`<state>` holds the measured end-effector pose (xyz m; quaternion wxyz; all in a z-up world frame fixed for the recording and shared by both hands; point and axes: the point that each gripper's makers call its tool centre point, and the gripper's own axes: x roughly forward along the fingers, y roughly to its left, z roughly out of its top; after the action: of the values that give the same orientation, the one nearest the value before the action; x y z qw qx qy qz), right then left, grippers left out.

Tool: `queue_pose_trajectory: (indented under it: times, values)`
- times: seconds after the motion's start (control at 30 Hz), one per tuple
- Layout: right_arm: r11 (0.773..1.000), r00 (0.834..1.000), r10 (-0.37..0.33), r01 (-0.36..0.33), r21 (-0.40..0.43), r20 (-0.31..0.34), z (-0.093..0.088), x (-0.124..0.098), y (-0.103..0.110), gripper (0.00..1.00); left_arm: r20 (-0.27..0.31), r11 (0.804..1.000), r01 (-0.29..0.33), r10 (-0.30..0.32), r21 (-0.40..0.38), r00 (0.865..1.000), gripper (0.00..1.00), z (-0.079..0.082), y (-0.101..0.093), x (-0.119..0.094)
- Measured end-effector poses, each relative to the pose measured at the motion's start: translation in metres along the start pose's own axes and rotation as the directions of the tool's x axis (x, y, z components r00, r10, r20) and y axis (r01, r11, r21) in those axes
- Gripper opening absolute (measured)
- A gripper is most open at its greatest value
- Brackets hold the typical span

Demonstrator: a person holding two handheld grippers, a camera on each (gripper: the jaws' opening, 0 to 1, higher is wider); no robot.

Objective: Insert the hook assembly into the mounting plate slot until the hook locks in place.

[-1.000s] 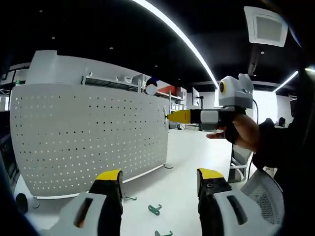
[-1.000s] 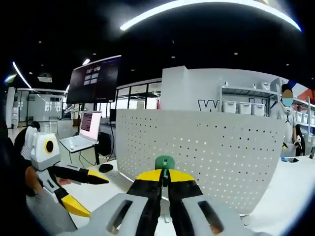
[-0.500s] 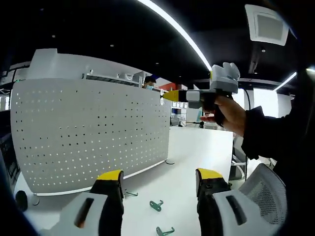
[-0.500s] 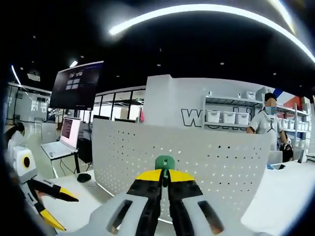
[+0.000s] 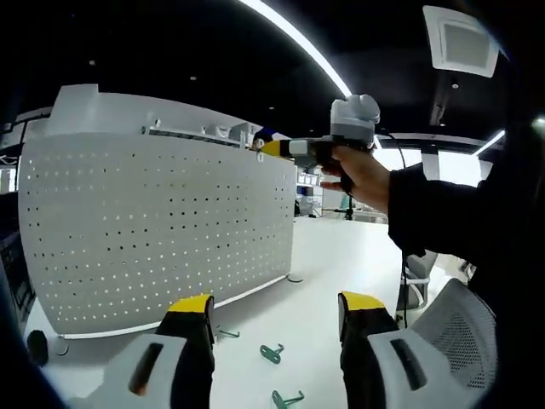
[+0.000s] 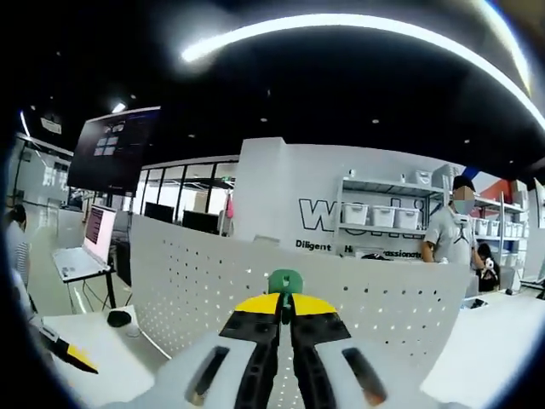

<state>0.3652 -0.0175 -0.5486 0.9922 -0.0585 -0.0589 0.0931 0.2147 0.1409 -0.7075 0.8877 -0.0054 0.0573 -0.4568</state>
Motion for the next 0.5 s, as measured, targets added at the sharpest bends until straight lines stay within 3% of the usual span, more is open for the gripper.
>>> queue_pose_trajectory:
  times: [0.27,0.5]
  values:
    - [1.0,1.0,-0.024,0.025,0.018,-0.013,-0.007,0.021,-0.012,0.01,-0.004,1.0,-0.002,0.002,-0.01,1.0,0.6,-0.002,0.003,0.0]
    - [0.999,0.999,-0.024,0.025,0.025,-0.03,-0.013,0.041,-0.01,0.01,-0.006,1.0,-0.004,0.004,-0.018,1.0,0.59,-0.003,0.004,0.0]
